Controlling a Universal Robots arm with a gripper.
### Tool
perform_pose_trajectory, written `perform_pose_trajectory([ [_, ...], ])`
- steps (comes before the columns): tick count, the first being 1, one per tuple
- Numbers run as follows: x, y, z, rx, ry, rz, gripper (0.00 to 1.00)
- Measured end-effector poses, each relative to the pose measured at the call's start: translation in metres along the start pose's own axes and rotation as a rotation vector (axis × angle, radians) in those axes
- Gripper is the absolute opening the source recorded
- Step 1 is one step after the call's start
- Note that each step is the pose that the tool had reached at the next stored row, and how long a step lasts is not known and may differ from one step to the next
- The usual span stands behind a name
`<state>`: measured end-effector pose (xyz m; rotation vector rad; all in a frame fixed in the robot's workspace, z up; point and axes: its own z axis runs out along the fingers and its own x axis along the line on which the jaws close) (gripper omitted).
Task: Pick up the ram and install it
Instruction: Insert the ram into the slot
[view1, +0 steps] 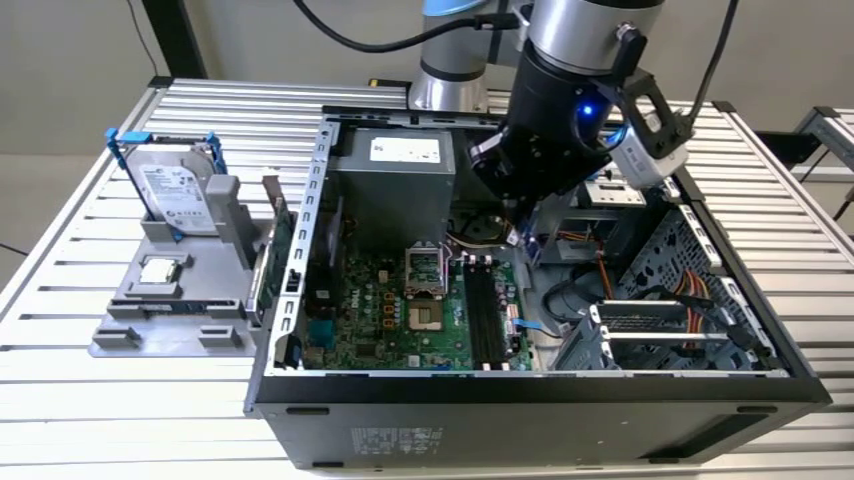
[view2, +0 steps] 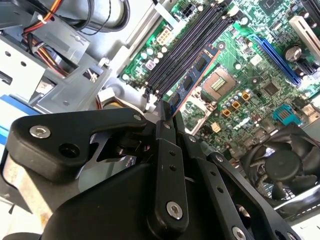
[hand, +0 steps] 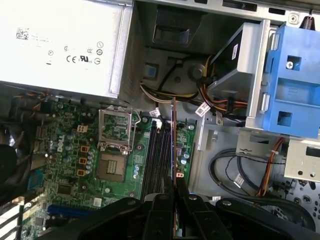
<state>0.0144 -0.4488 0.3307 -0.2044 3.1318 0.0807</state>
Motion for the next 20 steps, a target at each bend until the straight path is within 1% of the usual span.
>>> perform_pose_trajectory([
  [8, 0.0, -0.0002, 0.004, -0.0001, 0.0012, 0.002, 0.0],
  [20, 0.0001, -0.0004, 0.0091, -0.0002, 0.0008, 0.023, 0.0],
])
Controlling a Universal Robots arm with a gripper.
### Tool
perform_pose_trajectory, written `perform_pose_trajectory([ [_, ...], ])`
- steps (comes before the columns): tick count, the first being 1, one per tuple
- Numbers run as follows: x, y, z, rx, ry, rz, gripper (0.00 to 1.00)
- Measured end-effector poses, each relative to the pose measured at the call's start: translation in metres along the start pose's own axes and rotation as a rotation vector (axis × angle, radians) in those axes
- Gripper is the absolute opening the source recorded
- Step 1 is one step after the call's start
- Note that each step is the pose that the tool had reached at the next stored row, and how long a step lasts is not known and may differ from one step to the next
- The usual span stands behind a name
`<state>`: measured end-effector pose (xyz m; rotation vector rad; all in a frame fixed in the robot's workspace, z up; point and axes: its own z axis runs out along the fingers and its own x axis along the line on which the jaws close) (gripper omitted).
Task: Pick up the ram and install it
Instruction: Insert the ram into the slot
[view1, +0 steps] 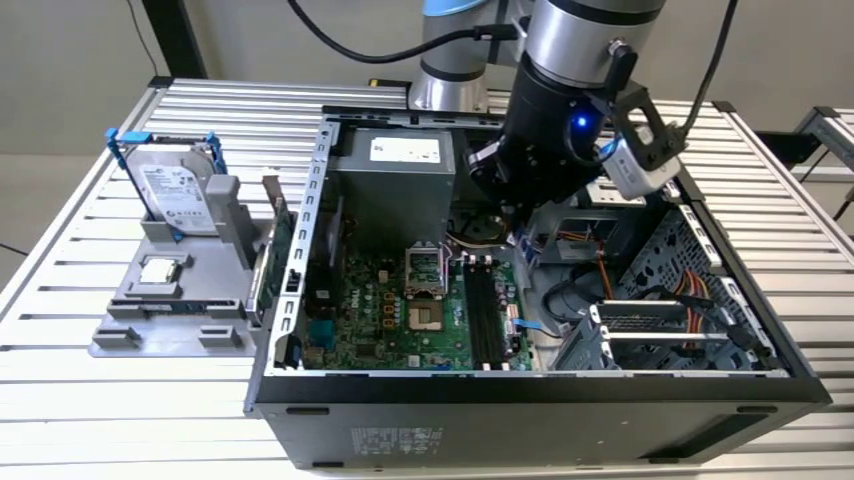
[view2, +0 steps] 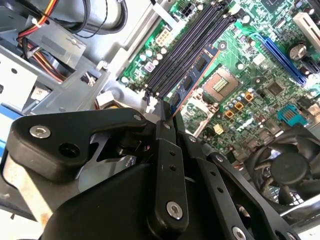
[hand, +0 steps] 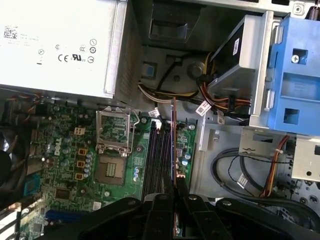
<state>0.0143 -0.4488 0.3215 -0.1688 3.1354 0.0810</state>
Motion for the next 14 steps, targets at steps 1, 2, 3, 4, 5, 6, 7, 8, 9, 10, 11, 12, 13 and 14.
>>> perform_pose_trajectory([
  [1, 0.0, 0.0, 0.0005, -0.0001, 0.0002, 0.0, 0.0],
  [2, -0.0001, -0.0001, 0.0009, 0.0, 0.0004, 0.0, 0.0],
  [3, -0.0001, -0.0001, 0.0013, -0.0001, 0.0007, 0.0, 0.0],
  [4, -0.0001, -0.0001, 0.0018, -0.0001, 0.0009, 0.0, 0.0],
  [5, 0.0, -0.0001, 0.0022, -0.0001, 0.0012, 0.001, 0.0],
  [6, 0.0, -0.0002, 0.0026, -0.0002, 0.0015, 0.001, 0.0],
  [7, -0.0001, -0.0002, 0.003, -0.0002, 0.0018, 0.001, 0.0],
  [8, -0.0001, -0.0002, 0.0034, -0.0002, 0.0021, 0.001, 0.0],
  [9, -0.0001, -0.0002, 0.0039, -0.0003, 0.0024, 0.001, 0.0],
  [10, 0.0, -0.0002, 0.0043, -0.0003, 0.0027, 0.001, 0.0],
  [11, 0.0, -0.0003, 0.0048, -0.0003, 0.0031, 0.001, 0.0],
  [12, 0.0, -0.0003, 0.0052, -0.0003, 0.0035, 0.001, 0.0],
  [13, -0.0001, -0.0003, 0.0057, -0.0004, 0.0038, 0.002, 0.0],
  [14, 0.0, -0.0003, 0.0061, -0.0005, 0.004, 0.002, 0.0],
])
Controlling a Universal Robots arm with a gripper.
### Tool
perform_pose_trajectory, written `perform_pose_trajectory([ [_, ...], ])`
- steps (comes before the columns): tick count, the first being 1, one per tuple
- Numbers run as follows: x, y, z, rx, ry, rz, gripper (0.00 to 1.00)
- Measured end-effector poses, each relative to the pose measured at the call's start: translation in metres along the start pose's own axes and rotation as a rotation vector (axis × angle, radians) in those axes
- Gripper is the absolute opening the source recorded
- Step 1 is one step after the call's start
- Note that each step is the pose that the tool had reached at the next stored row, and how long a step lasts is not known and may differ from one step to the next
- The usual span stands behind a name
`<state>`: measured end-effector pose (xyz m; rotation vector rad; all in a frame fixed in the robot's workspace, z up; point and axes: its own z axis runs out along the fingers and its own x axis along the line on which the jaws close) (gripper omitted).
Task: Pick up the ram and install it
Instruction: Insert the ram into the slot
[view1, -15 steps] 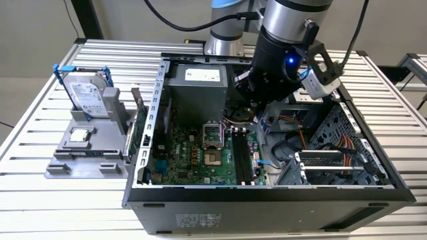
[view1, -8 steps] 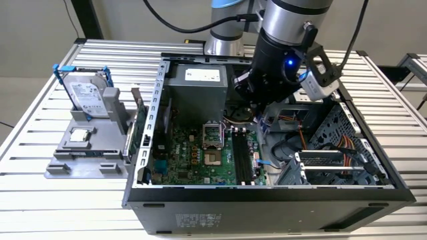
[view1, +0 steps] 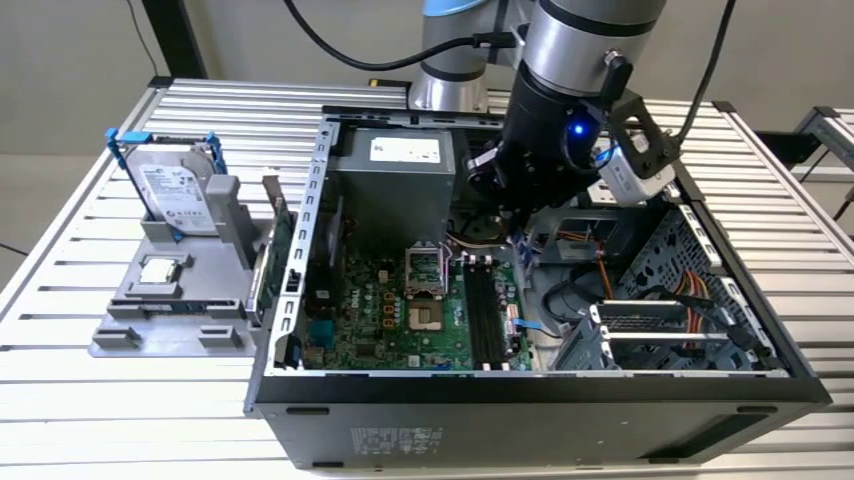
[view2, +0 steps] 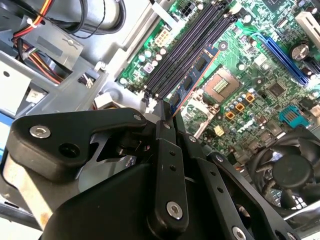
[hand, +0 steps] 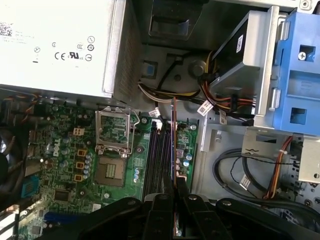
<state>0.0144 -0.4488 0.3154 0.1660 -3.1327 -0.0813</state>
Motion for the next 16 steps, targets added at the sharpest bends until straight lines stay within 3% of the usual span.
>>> perform_pose_trajectory([
  [16, 0.0, -0.0002, 0.0038, 0.0002, -0.0001, 0.0, 0.0],
])
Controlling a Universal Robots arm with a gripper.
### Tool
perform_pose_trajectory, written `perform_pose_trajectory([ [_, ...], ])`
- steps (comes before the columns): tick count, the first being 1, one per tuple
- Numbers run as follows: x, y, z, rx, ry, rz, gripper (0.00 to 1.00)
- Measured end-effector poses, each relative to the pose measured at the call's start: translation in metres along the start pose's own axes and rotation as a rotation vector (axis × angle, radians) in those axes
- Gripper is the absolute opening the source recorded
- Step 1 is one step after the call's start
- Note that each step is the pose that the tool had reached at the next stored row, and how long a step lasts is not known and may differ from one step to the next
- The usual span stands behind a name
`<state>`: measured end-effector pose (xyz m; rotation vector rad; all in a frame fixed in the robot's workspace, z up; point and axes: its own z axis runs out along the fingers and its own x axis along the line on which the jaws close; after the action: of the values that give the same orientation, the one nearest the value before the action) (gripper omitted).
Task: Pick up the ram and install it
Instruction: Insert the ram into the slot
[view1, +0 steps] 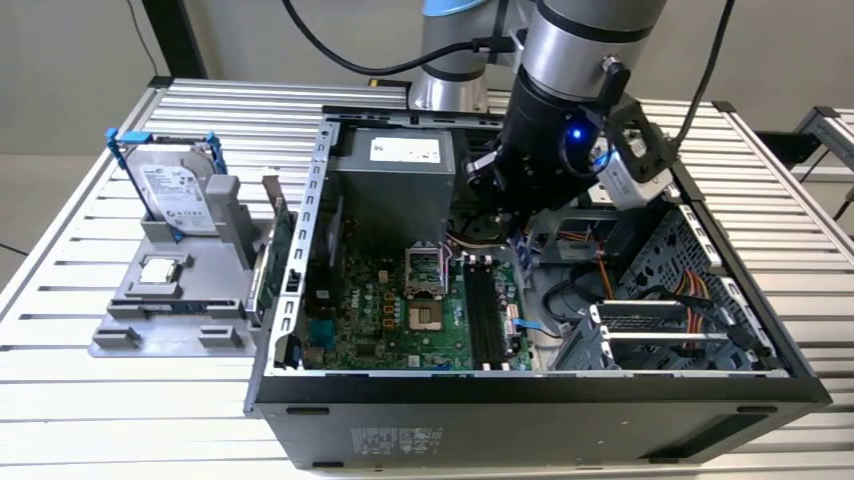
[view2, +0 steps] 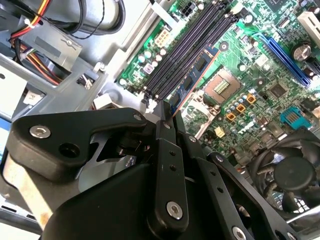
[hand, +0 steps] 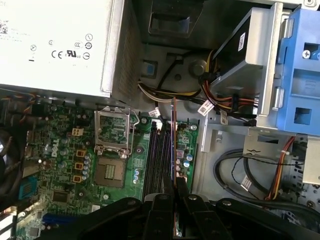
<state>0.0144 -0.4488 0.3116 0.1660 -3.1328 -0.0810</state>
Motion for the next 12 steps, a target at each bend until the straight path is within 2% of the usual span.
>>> perform_pose_trajectory([
  [12, 0.0, -0.0003, 0.0058, -0.0002, -0.0001, 0.0, 0.0],
])
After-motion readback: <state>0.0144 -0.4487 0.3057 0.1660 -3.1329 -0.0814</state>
